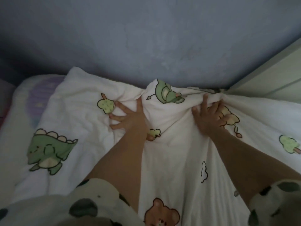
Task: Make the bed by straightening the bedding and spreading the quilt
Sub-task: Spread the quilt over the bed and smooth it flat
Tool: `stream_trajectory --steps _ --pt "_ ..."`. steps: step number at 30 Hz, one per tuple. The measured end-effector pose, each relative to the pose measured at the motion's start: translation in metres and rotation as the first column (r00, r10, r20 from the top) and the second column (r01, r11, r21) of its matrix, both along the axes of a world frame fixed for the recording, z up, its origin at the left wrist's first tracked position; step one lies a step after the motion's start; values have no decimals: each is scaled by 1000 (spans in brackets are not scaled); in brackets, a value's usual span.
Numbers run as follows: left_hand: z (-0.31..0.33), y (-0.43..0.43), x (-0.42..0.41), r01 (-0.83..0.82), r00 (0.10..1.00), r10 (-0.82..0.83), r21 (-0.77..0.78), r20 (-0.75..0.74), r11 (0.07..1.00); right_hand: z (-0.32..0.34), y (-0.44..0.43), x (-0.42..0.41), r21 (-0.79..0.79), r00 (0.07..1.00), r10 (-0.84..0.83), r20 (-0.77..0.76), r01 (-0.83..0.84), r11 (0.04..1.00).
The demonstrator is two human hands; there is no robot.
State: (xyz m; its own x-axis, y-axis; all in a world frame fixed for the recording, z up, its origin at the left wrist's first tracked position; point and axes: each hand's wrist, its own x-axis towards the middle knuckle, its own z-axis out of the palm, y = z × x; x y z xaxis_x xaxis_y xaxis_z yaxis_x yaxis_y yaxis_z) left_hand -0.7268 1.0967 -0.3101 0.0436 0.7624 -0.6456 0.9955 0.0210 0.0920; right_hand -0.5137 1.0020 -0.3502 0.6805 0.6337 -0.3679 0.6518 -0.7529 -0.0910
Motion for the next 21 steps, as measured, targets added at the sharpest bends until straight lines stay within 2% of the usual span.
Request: stream_trajectory --steps 3,5,7,8,10,11,13,16,18,21 --pt "5 1 -11 82 996 -82 0 18 997 -1 -6 5 33 999 38 -18 -37 999" --pt "13 11 -18 190 980 -193 69 42 979 -3 -9 7 63 997 78 -27 -76 995" --pt "28 28 -19 327 944 -327 231 -38 916 -6 -11 10 84 996 90 4 -90 992" --pt "35 37 -19 345 938 -335 339 -90 875 -7 -11 10 89 996 88 15 -89 992" --pt "42 50 -19 338 939 -315 532 -137 777 -7 -11 8 106 995 88 36 -91 990" --pt "41 55 -21 322 942 -315 574 -115 753 -7 -11 7 116 994 94 48 -99 988" --pt "36 65 -24 309 942 -328 543 -63 781 -8 -11 9 127 994 104 44 -108 986" --pt "26 78 -28 362 928 -361 454 -93 814 -10 -12 10 137 994 104 31 -108 985" --pt "21 88 -30 302 944 -324 540 -56 786 -10 -13 11 138 994 106 20 -108 985" --pt "23 104 -38 124 981 -195 704 21 700 -11 -12 12 143 994 107 25 -110 984"
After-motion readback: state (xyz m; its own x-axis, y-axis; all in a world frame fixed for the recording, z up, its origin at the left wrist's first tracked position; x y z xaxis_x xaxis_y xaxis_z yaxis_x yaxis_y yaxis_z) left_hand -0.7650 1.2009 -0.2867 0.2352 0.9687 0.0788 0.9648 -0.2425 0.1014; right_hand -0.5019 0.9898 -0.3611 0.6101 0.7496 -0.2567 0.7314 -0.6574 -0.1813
